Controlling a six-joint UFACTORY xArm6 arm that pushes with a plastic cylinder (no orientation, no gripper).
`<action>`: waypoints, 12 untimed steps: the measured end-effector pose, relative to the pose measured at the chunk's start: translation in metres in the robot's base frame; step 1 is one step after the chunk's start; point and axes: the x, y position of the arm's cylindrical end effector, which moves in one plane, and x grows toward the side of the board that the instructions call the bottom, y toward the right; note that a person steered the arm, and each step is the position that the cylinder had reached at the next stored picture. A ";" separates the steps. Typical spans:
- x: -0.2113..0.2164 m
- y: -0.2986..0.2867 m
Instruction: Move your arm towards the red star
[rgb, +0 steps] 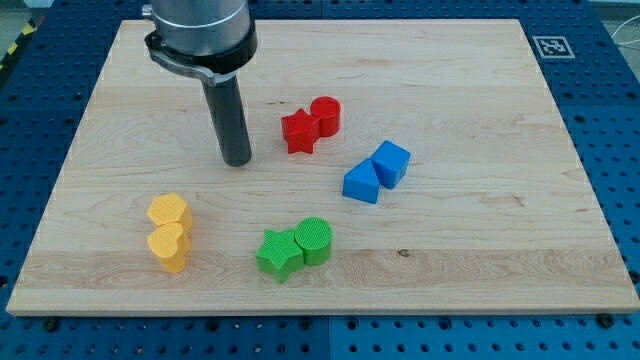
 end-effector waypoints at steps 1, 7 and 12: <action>0.000 0.004; -0.065 0.009; -0.075 0.078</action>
